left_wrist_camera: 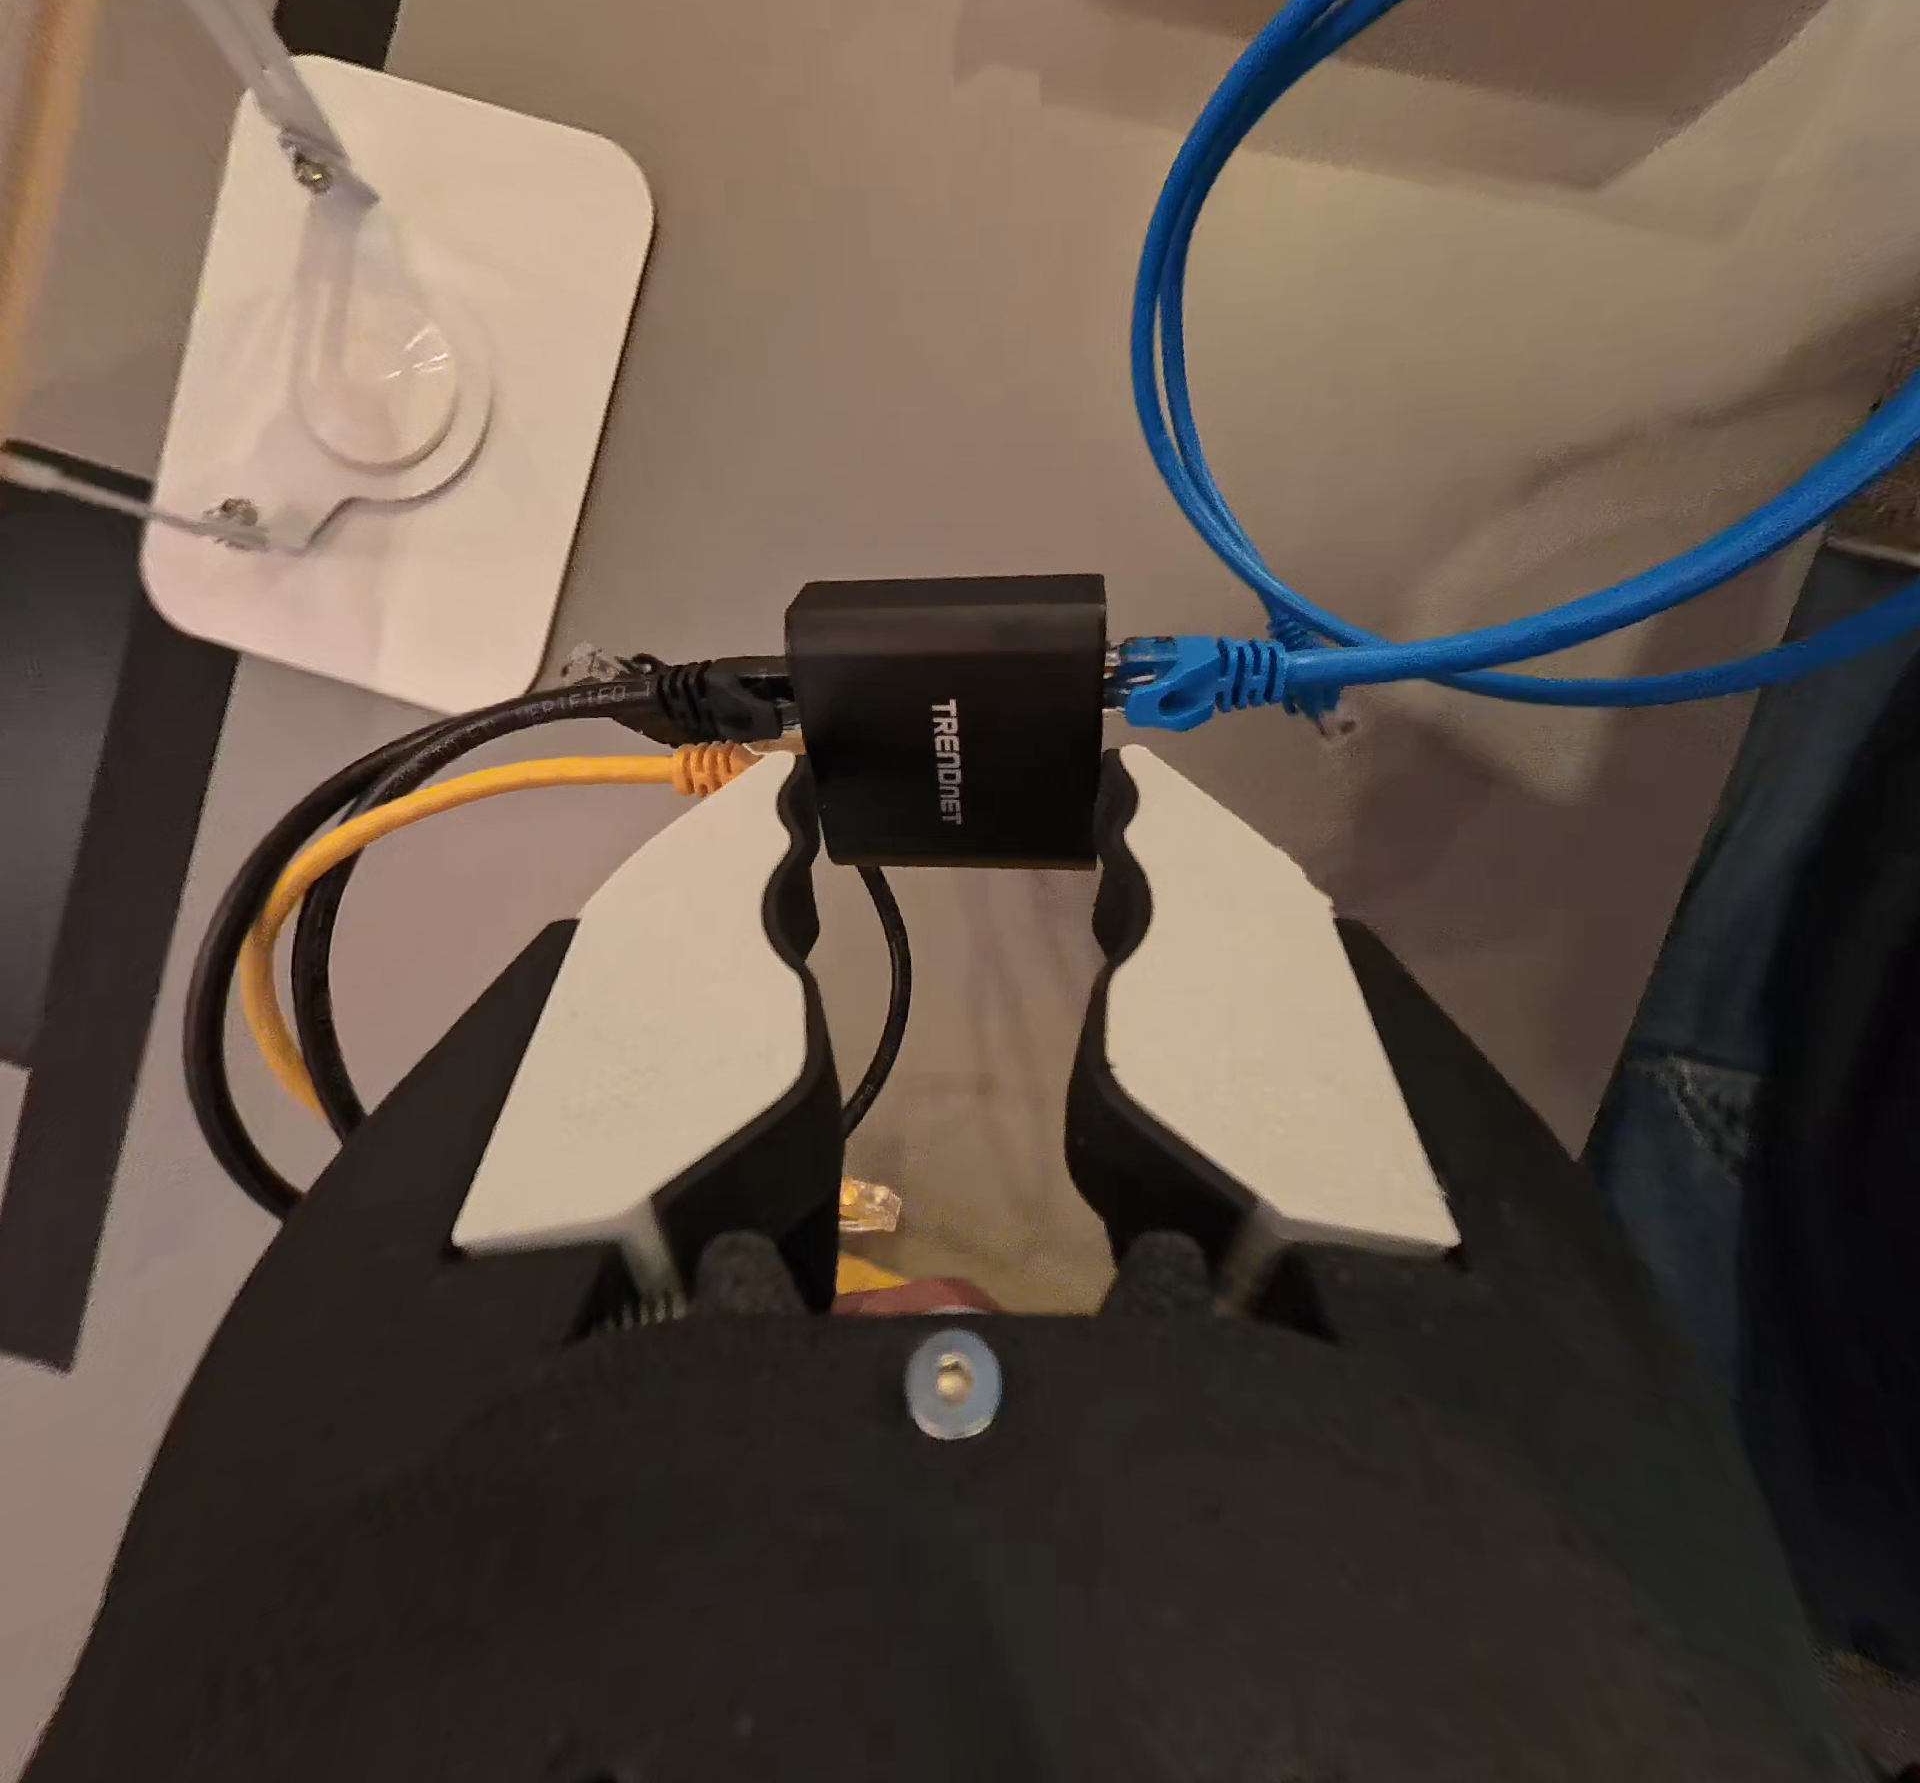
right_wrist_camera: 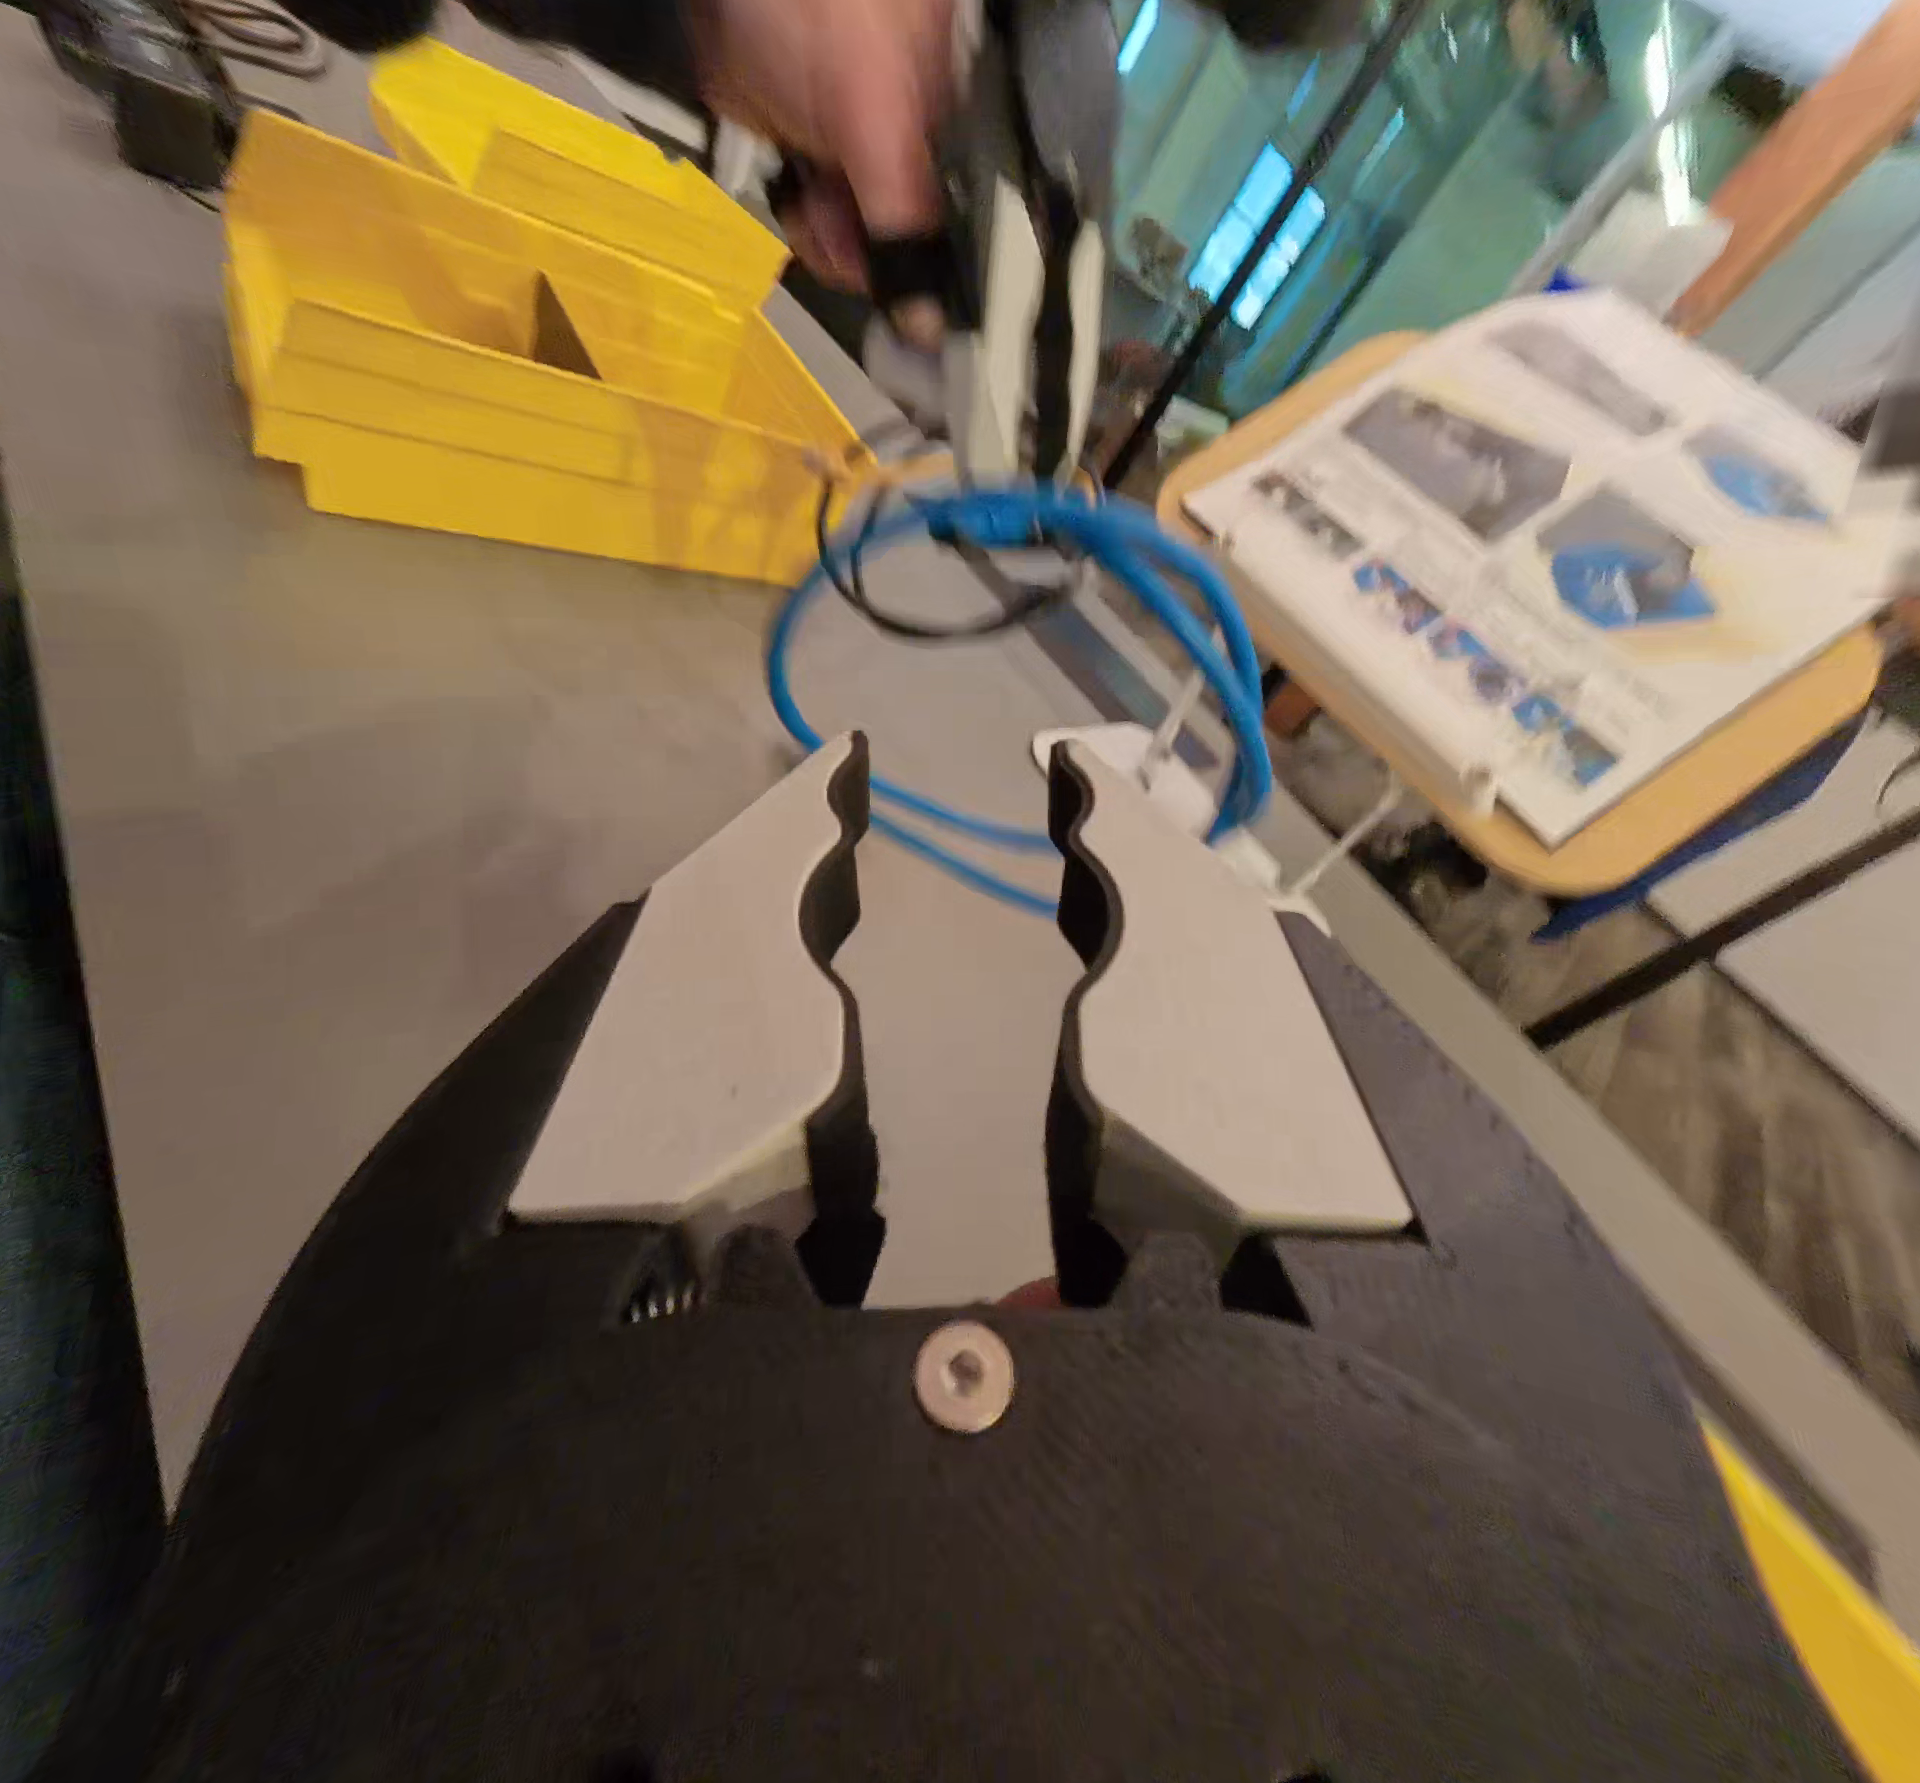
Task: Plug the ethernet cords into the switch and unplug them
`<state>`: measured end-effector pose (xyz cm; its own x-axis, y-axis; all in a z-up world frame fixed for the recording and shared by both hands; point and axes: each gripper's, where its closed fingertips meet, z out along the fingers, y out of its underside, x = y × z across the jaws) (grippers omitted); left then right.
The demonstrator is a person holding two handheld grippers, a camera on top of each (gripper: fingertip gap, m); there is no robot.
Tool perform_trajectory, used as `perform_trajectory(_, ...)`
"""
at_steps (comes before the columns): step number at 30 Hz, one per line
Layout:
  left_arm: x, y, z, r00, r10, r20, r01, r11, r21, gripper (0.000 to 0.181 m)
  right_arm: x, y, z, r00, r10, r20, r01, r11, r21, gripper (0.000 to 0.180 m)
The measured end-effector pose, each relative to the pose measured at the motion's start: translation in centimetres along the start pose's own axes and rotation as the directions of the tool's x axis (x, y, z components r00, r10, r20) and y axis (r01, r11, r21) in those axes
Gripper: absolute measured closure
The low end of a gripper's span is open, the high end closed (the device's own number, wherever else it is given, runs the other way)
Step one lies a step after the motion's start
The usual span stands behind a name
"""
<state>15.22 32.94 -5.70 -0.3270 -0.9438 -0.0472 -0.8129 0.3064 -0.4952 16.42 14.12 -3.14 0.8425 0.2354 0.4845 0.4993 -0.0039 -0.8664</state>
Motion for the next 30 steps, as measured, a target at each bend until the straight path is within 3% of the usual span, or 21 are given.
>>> perform_trajectory(3, 0.9, -1.6, 2.8, 0.999, -0.034, -0.006, 0.034, 0.999, 0.002, 0.129, -1.3, -3.4, -0.1, 0.998, -0.062, 0.023, 0.061, 0.996, 0.067, 0.145)
perform_trajectory(5, 1.3, -2.4, 4.2, 0.998, -0.058, -0.004, 0.058, 0.998, 0.001, 0.129, -1.2, -3.6, 1.2, 0.998, -0.055, 0.006, 0.055, 0.998, 0.024, 0.132)
perform_trajectory(11, 2.3, -2.4, 7.0, 0.991, -0.134, 0.016, 0.134, 0.991, -0.023, 0.129, 0.1, 3.6, 7.0, 0.994, -0.1, -0.035, 0.086, 0.954, -0.286, 0.123)
perform_trajectory(17, 2.7, -0.9, 8.6, 0.976, -0.219, 0.008, 0.22, 0.974, -0.053, 0.13, 2.6, 9.6, 9.6, 0.927, -0.366, -0.084, 0.265, 0.797, -0.543, 0.135)
perform_trajectory(20, 2.5, -0.1, 9.2, 0.963, -0.27, -0.008, 0.269, 0.961, -0.06, 0.13, 2.6, 10.6, 10.3, 0.906, -0.422, -0.042, 0.33, 0.765, -0.553, 0.149)
perform_trajectory(22, 2.4, 0.2, 9.4, 0.952, -0.306, -0.025, 0.305, 0.951, -0.055, 0.13, 1.6, 11.4, 10.8, 0.896, -0.442, 0.04, 0.388, 0.737, -0.554, 0.173)
perform_trajectory(24, 2.3, 0.7, 9.6, 0.949, -0.313, -0.03, 0.31, 0.948, -0.068, 0.13, 1.2, 11.6, 11.1, 0.867, -0.493, 0.077, 0.451, 0.71, -0.541, 0.176)
perform_trajectory(28, 2.5, 0.6, 9.4, 0.955, -0.291, -0.055, 0.289, 0.956, -0.041, 0.127, 1.0, 11.3, 11.0, 0.886, -0.458, 0.076, 0.432, 0.754, -0.495, 0.177)
perform_trajectory(30, 2.7, 0.2, 8.8, 0.979, -0.2, -0.04, 0.2, 0.98, -0.007, 0.126, 1.5, 11.0, 10.8, 0.894, -0.443, 0.064, 0.418, 0.775, -0.473, 0.177)
